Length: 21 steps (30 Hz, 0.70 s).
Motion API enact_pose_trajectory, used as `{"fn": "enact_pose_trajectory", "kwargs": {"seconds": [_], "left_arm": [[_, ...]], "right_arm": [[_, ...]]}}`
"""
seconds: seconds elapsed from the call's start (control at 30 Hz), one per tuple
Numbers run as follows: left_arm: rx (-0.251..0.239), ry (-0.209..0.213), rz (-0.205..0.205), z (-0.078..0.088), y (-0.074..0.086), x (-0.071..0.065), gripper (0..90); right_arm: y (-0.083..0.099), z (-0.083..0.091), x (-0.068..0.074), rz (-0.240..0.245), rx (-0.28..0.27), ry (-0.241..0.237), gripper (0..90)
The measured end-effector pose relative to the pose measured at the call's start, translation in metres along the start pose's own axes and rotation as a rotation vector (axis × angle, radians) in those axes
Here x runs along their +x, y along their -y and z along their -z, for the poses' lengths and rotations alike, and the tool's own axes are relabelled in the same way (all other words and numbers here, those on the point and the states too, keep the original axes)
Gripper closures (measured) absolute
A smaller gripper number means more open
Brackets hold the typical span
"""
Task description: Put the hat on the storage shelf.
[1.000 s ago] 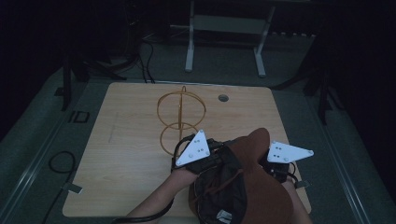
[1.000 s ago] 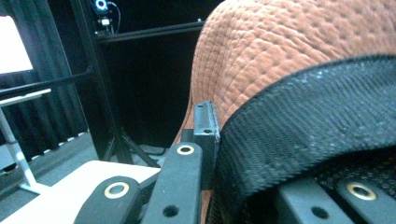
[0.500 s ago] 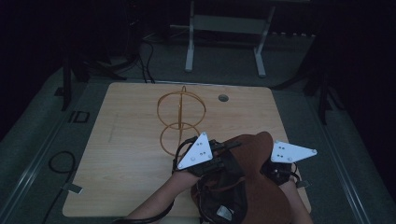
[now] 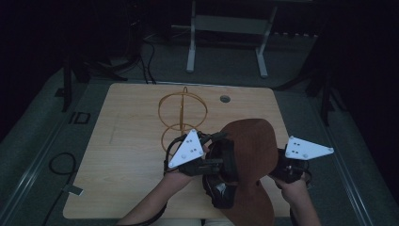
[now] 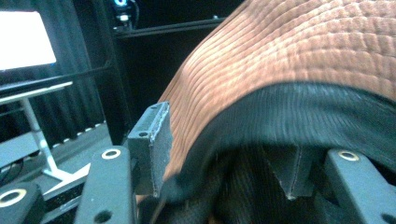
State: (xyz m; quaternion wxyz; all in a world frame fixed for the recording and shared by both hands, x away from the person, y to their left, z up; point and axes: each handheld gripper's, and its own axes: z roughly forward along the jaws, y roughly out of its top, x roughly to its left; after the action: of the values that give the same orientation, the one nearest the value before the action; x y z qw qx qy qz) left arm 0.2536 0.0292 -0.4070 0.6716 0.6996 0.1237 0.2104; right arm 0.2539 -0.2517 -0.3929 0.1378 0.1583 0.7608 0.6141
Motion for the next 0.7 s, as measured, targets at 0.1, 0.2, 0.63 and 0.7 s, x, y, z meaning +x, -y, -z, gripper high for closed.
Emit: {"fn": "enact_pose_trajectory", "kwargs": {"seconds": [0.1,0.2,0.63,0.7], "left_arm": [[0.017,-0.008,0.029,0.01,0.002,0.006,39.8],[0.045,-0.035,0.034,0.022,0.007,0.01,38.6],[0.18,-0.188,0.107,0.075,0.046,0.025,17.9],[0.196,-0.227,0.104,0.085,0.055,0.027,12.0]], "right_arm": [[-0.003,0.006,-0.007,-0.025,-0.022,0.024,87.6],[-0.01,0.012,-0.014,-0.031,-0.045,0.051,87.6],[-0.031,0.021,-0.05,-0.059,-0.088,0.18,87.6],[-0.033,0.02,-0.058,-0.062,-0.09,0.207,87.5]]}}
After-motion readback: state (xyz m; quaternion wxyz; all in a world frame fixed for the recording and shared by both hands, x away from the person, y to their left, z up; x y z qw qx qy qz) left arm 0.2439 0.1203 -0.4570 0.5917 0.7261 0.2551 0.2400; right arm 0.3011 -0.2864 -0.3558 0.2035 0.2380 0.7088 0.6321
